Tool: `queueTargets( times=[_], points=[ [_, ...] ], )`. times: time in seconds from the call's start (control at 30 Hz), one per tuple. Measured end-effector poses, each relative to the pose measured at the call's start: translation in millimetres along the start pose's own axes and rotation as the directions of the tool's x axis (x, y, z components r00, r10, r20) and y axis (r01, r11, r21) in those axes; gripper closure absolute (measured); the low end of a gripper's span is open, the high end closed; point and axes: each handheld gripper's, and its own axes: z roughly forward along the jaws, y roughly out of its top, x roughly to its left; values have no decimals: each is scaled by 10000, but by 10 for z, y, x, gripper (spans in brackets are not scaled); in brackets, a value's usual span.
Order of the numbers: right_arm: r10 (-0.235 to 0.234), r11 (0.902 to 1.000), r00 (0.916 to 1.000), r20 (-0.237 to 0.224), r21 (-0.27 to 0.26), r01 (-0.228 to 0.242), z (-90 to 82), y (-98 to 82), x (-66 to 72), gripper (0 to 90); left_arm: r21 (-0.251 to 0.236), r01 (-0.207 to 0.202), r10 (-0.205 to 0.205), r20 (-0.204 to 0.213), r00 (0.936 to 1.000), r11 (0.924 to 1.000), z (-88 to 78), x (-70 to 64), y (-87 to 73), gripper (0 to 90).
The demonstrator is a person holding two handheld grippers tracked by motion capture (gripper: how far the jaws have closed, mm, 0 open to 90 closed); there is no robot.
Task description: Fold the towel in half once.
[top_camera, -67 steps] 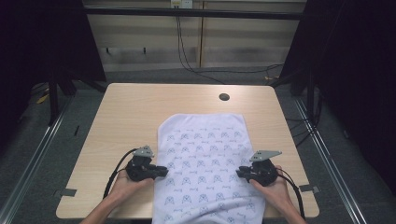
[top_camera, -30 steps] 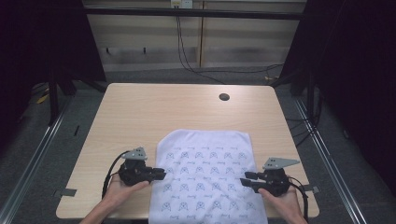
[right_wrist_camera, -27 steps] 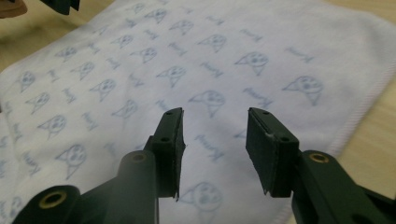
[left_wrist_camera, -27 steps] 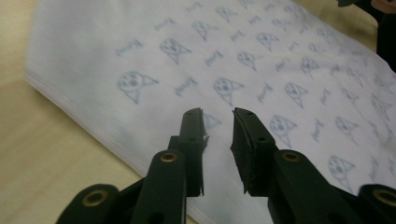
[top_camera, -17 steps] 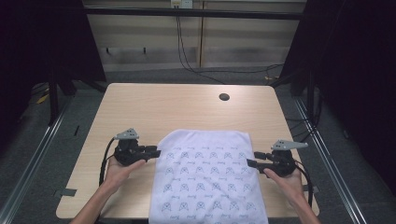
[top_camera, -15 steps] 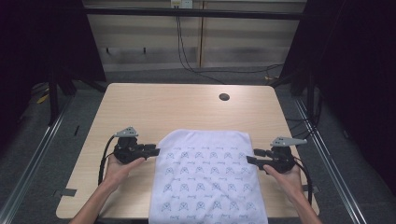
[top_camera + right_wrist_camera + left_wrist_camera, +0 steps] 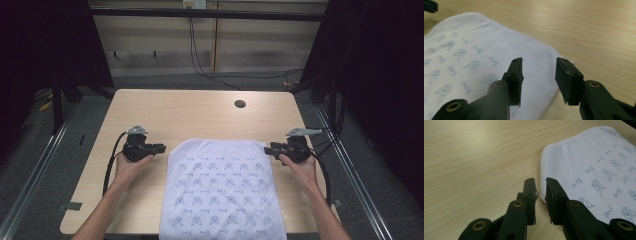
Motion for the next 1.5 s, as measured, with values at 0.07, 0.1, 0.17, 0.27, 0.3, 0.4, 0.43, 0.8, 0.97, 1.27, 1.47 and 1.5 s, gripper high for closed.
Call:
queueTargets(
  times=[0.07, 0.1, 0.17, 0.27, 0.3, 0.4, 0.43, 0.8, 0.97, 1.27, 1.47, 1.5],
  points=[
    [128, 9999, 9999, 33, 62, -128, 65, 27, -80, 581, 65, 28, -28, -53, 10000, 10000, 58, 17, 23, 785],
    [150, 9997, 9998, 138, 175, -152, 114, 46, -118, 581, 78, 123, -123, 4, 9999, 9999, 86, 34, 32, 785],
    [193, 9991, 9997, 173, 376, -200, 222, 84, -181, 585, 147, 149, -148, -38, 9999, 9998, 125, 45, 37, 785],
    [287, 9981, 9996, 77, 541, -291, 386, 121, -234, 590, 202, 287, -289, 77, 9996, 9994, 171, 68, 19, 783],
    [329, 9976, 9995, -11, 611, -328, 452, 124, -242, 588, 232, 310, -312, 77, 9995, 9992, 184, 69, 13, 783],
    [303, 9964, 9995, 47, 789, -306, 569, 112, -235, 586, 375, 329, -333, 111, 9994, 9988, 200, 96, -2, 761],
    [338, 9961, 9994, 64, 811, -342, 599, 100, -233, 587, 399, 371, -374, 91, 9993, 9985, 206, 103, -8, 760],
    [185, 9968, 9997, 175, 772, -198, 595, -33, -154, 846, 457, 518, -528, 205, 9984, 9976, 300, 108, -13, 657],
    [249, 9964, 9996, 142, 813, -260, 577, -51, -132, 865, 553, 185, -210, 443, 9988, 9983, 373, 7, 18, 597],
    [276, 9966, 9995, 183, 778, -289, 578, -53, -123, 865, 672, -520, 446, 1075, 9932, 9964, 554, -271, 89, 545],
    [290, 9966, 9996, 60, 766, -294, 581, -54, -114, 870, 496, -1098, 1051, 895, 9904, 9927, 635, -372, 129, 744],
    [239, 9969, 9997, 41, 745, -242, 580, -50, -109, 871, 283, -1054, 1026, 869, 9909, 9940, 607, -367, 151, 801]
  ],
)
